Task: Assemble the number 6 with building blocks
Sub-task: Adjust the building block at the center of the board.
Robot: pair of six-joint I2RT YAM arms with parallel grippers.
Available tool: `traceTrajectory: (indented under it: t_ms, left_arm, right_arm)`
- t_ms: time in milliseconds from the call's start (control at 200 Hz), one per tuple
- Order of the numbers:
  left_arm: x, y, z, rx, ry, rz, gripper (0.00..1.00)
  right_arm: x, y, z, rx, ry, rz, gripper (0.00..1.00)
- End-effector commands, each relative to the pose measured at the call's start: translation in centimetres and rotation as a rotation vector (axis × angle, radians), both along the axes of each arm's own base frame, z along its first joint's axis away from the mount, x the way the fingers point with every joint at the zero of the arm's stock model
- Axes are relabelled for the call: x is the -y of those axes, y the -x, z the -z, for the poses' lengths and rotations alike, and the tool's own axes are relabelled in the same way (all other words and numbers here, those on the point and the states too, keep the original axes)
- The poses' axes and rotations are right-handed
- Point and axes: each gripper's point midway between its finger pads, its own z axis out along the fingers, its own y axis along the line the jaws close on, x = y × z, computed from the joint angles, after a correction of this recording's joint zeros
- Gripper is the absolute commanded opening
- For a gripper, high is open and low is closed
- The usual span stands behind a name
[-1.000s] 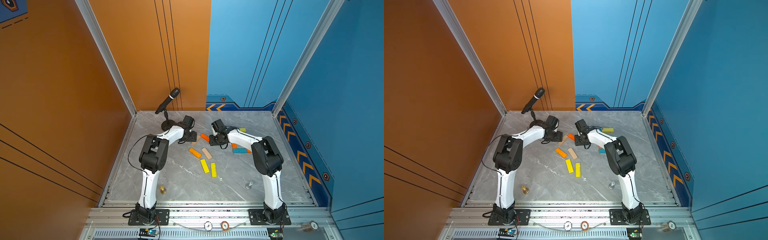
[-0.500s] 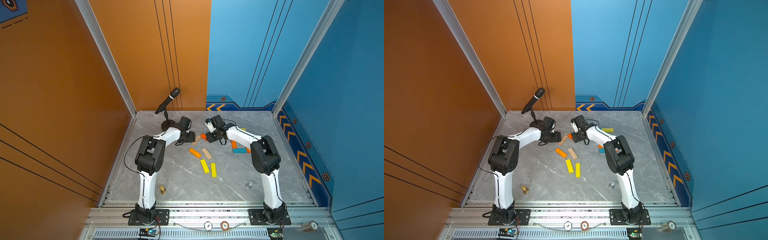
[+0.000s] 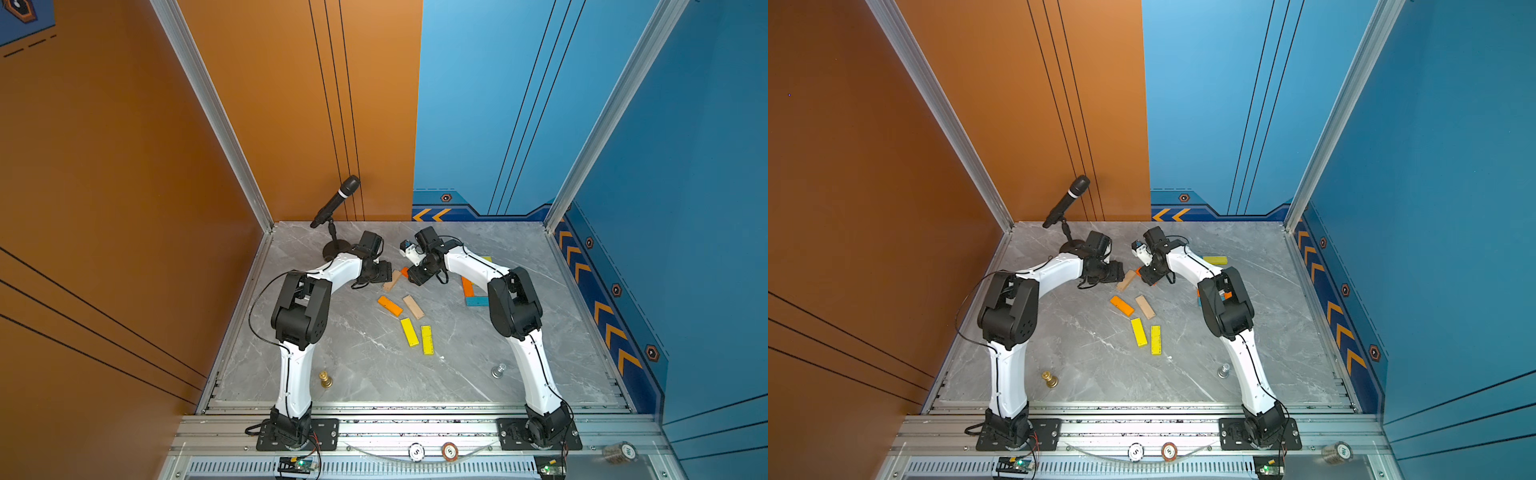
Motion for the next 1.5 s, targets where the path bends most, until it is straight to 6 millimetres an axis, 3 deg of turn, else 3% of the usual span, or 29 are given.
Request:
traceTrajectory:
  t_ms: [0, 315, 676, 1011, 1181, 1342, 1497]
  left_arm:
    - [0.2, 0.2, 1.1, -0.037, -0.029, 0.004, 0.78]
    - [1.1, 0.7, 1.4, -0.052, -0.033, 0.037, 0.74]
    - [1.6, 2.1, 1.0, -0.071, 0.025, 0.030, 0.73]
    - [0.4, 3.7, -0.9, -0.050, 0.107, -0.028, 0.73]
    - [0.0, 4.4, -1.4, -0.047, 0.109, -0.032, 0.73]
    - [-0.6, 4.5, -1.5, -0.046, 0.091, -0.029, 0.73]
    - [-0.6, 3.8, -1.4, -0.033, 0.071, -0.020, 0.73]
  right_arm:
    - [0.1, 0.5, 0.9, -0.031, 0.023, -0.065, 0.48]
    - [0.2, -0.3, 1.6, -0.019, 0.057, -0.156, 0.30]
    - [-1.3, -0.5, 1.4, -0.017, 0.029, -0.318, 0.29]
    - [-0.7, -1.8, 1.6, 0.045, 0.071, -0.450, 0.30]
    - [-0.1, -3.2, 2.2, 0.079, 0.133, -0.465, 0.42]
    - [-0.7, -4.4, -0.6, 0.130, 0.057, -0.444, 0.54]
    - [-1.9, -5.3, -6.9, 0.206, -0.118, -0.353, 0.55]
